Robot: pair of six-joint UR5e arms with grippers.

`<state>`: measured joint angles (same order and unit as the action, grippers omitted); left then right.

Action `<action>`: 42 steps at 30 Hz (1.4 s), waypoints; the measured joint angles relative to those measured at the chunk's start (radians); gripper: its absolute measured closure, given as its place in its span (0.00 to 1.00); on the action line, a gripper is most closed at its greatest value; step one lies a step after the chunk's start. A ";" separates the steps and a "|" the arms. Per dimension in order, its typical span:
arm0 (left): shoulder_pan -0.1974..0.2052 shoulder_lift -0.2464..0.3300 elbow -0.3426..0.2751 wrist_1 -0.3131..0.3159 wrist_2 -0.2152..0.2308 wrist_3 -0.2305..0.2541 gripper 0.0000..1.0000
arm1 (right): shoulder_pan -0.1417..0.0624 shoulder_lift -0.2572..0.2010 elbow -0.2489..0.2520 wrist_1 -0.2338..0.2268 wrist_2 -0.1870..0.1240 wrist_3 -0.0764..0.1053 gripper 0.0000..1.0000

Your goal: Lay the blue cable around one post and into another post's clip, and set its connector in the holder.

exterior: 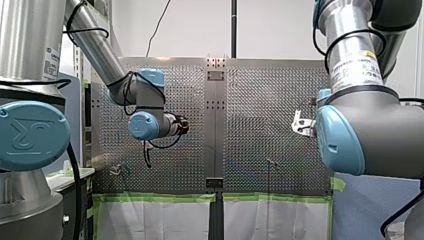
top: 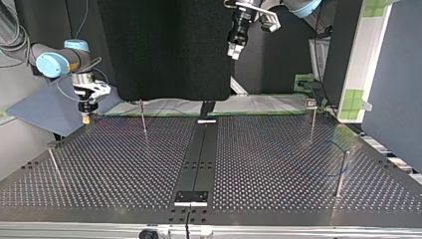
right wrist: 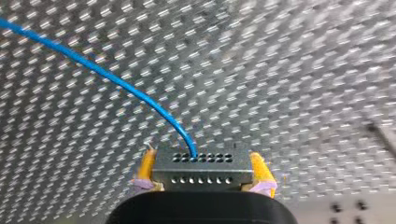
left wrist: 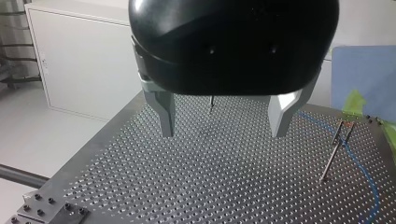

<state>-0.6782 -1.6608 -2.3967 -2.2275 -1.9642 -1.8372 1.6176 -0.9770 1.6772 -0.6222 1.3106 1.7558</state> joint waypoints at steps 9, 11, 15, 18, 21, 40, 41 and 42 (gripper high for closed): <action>0.000 0.000 0.000 -0.002 0.000 0.000 0.00 | 0.012 -0.094 0.000 0.013 0.003 0.044 1.00; 0.001 0.000 0.000 -0.004 0.000 0.000 0.00 | 0.014 -0.107 0.000 0.016 0.003 0.044 1.00; 0.001 0.000 0.000 -0.007 -0.001 0.002 0.00 | 0.018 -0.115 0.000 0.017 0.004 0.046 1.00; 0.001 0.000 0.000 -0.007 -0.001 0.002 0.00 | 0.020 -0.116 0.000 0.018 0.004 0.049 1.00; 0.001 0.000 -0.001 -0.008 0.000 0.003 0.00 | 0.020 -0.117 -0.001 0.017 0.004 0.051 1.00; 0.011 0.000 0.000 -0.010 0.000 0.003 0.00 | 0.020 -0.159 -0.001 0.016 -0.003 0.057 1.00; 0.012 0.000 0.000 -0.011 0.000 0.003 0.00 | 0.020 -0.164 -0.002 0.016 -0.004 0.058 1.00; 0.012 0.000 0.000 -0.011 0.000 0.003 0.00 | 0.020 -0.169 -0.002 0.016 -0.004 0.058 1.00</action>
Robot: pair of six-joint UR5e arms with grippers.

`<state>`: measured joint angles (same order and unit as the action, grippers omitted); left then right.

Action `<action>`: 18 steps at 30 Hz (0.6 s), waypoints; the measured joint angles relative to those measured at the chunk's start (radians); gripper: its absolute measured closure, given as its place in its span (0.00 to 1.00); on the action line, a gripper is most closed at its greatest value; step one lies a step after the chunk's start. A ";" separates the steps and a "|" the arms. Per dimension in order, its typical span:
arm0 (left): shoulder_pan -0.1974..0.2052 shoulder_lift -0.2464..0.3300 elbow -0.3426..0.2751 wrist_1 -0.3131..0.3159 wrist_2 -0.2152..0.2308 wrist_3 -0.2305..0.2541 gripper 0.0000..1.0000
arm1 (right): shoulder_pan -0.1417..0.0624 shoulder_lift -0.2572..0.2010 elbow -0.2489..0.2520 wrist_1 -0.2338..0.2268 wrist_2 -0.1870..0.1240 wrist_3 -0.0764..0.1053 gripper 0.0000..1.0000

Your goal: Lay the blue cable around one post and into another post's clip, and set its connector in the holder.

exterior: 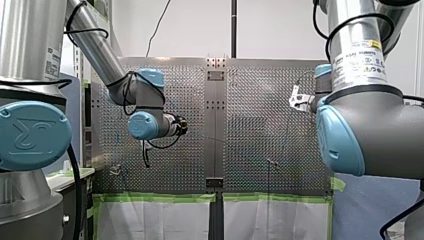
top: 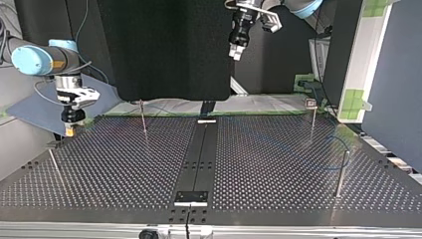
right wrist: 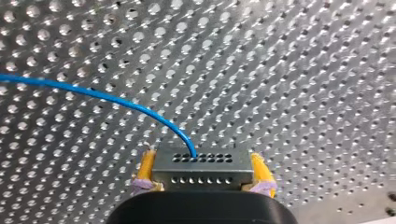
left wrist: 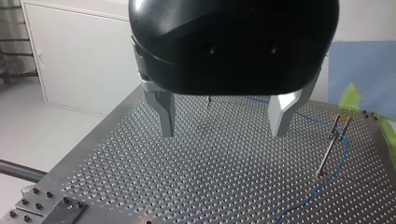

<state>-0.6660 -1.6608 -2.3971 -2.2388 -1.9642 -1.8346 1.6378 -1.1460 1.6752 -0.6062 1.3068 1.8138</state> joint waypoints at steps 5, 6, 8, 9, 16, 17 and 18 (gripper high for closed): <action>0.001 0.000 0.000 -0.001 0.000 0.000 0.00 | -0.004 -0.040 0.000 0.000 -0.009 0.016 1.00; 0.001 0.000 0.000 -0.001 0.000 0.000 0.00 | -0.005 -0.047 0.000 -0.001 -0.010 0.021 1.00; 0.002 0.000 0.000 -0.001 0.000 0.000 0.00 | -0.007 -0.061 0.000 -0.003 -0.012 0.029 1.00; 0.002 0.000 0.000 -0.001 0.000 0.000 0.00 | -0.008 -0.064 0.000 -0.003 -0.012 0.031 1.00; 0.003 0.000 0.000 -0.005 0.000 0.001 0.00 | -0.017 -0.071 0.000 -0.001 -0.011 0.046 1.00; 0.003 0.000 0.000 -0.006 0.000 0.002 0.00 | -0.019 -0.071 0.000 0.000 -0.011 0.049 1.00; 0.003 0.000 0.000 -0.007 0.000 0.002 0.00 | -0.021 -0.071 0.000 0.000 -0.010 0.052 1.00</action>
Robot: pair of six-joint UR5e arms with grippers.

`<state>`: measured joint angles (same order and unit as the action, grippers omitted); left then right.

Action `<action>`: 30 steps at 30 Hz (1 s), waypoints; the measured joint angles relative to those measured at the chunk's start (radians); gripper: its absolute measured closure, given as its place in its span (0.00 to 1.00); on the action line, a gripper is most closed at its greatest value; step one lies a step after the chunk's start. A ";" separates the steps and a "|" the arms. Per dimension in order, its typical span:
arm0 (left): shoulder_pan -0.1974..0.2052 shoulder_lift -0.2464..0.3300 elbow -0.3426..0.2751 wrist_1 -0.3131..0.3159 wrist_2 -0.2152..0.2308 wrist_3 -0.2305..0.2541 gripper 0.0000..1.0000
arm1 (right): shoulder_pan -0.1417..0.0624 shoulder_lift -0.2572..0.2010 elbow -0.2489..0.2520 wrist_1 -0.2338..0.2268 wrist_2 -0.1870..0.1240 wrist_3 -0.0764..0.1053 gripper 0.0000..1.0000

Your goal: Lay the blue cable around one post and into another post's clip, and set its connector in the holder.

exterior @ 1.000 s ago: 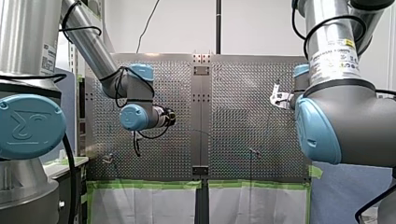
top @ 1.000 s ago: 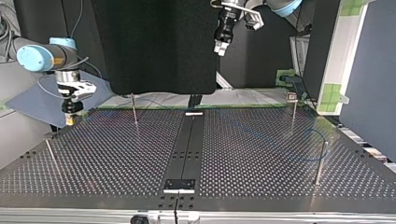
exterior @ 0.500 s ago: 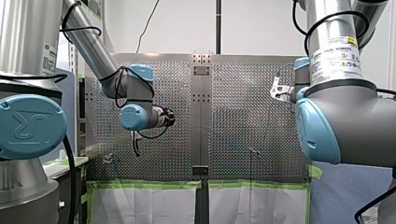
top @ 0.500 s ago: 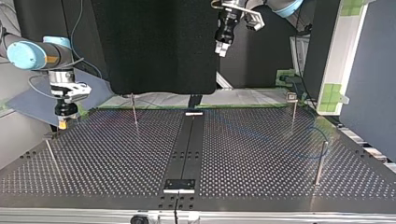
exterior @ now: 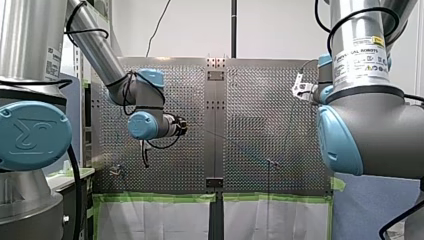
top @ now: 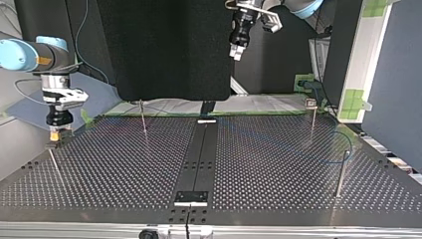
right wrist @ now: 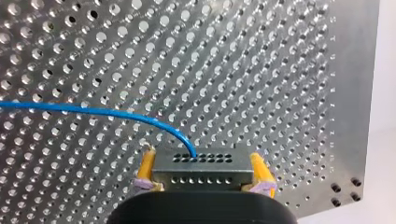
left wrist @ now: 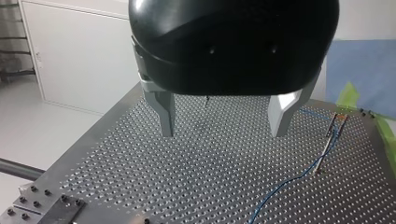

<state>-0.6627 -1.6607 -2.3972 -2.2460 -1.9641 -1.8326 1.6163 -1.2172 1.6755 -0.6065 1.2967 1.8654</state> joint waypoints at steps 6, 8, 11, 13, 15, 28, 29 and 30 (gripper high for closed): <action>0.002 0.000 0.000 -0.003 0.000 0.001 0.00 | -0.013 0.000 0.000 0.010 0.001 0.003 1.00; 0.003 0.000 0.000 -0.004 0.000 0.001 0.00 | -0.017 0.001 0.000 0.022 0.002 0.002 1.00; 0.004 0.000 0.000 -0.006 0.000 0.001 0.00 | -0.024 0.001 0.000 0.035 0.007 -0.001 1.00; 0.005 0.000 0.000 -0.007 0.000 0.001 0.00 | -0.029 0.001 0.001 0.042 0.015 -0.004 1.00; 0.005 0.000 0.001 -0.008 0.000 0.001 0.00 | -0.034 0.001 0.000 0.050 0.023 -0.009 1.00; 0.012 0.000 0.000 -0.022 0.000 0.004 0.00 | -0.065 0.012 0.001 0.071 0.051 -0.064 1.00; 0.013 0.000 0.000 -0.025 0.000 0.006 0.00 | -0.067 0.014 0.001 0.068 0.050 -0.066 1.00; 0.014 0.000 0.000 -0.028 0.000 0.007 0.00 | -0.069 0.015 0.001 0.066 0.049 -0.067 1.00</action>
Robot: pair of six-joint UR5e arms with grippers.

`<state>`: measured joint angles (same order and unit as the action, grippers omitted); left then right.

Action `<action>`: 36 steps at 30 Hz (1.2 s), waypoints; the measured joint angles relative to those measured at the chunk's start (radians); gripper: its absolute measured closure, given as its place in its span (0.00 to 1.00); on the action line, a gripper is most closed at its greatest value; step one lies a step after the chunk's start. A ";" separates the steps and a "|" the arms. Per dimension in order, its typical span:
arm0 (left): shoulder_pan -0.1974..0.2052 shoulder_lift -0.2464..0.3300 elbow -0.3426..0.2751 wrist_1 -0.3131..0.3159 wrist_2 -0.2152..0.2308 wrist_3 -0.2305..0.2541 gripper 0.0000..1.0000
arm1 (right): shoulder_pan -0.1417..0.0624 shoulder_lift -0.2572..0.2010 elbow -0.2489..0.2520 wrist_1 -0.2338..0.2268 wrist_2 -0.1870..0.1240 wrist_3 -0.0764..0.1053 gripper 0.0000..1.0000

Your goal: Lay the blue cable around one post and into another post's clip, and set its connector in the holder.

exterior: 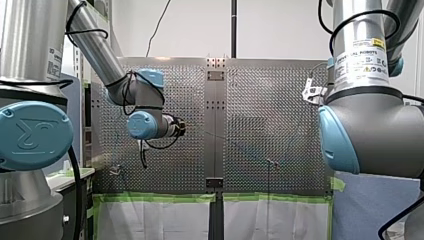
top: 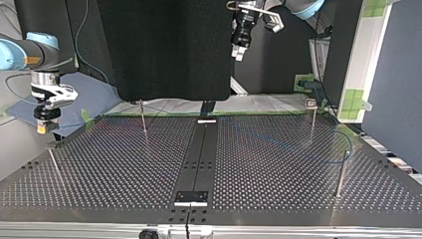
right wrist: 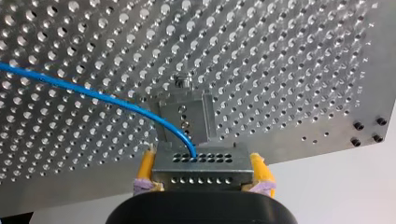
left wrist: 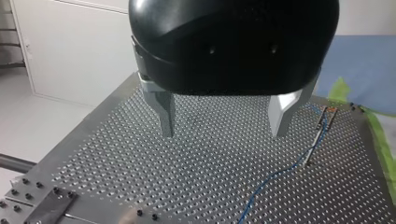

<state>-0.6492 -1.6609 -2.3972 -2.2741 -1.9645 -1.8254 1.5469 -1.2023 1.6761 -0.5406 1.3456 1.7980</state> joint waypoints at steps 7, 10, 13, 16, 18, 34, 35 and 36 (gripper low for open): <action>0.005 0.000 0.000 -0.011 -0.002 0.004 0.00 | -0.010 0.036 -0.022 -0.008 -0.015 -0.011 1.00; 0.008 0.001 0.000 -0.015 -0.002 0.003 0.00 | -0.011 0.046 -0.034 -0.010 -0.018 -0.013 1.00; 0.011 0.000 0.000 -0.022 -0.004 0.003 0.00 | -0.013 0.051 -0.051 -0.006 -0.020 -0.014 1.00; 0.014 0.000 0.000 -0.026 -0.009 0.002 0.00 | -0.013 0.052 -0.069 0.008 -0.021 -0.022 1.00; 0.016 0.000 0.000 -0.026 -0.012 0.002 0.00 | -0.015 0.052 -0.078 0.019 -0.022 -0.032 1.00; 0.033 0.000 0.000 -0.031 -0.011 -0.001 0.00 | -0.040 0.063 -0.090 0.021 -0.092 -0.046 1.00; 0.034 0.000 0.000 -0.031 -0.011 -0.001 0.00 | -0.041 0.066 -0.092 0.021 -0.101 -0.046 1.00; 0.034 0.000 0.000 -0.032 -0.010 -0.001 0.00 | -0.041 0.068 -0.095 0.023 -0.107 -0.046 1.00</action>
<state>-0.6152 -1.6605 -2.3970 -2.3059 -1.9750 -1.8269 1.5061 -1.1344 1.5808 -0.5175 1.2384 1.7516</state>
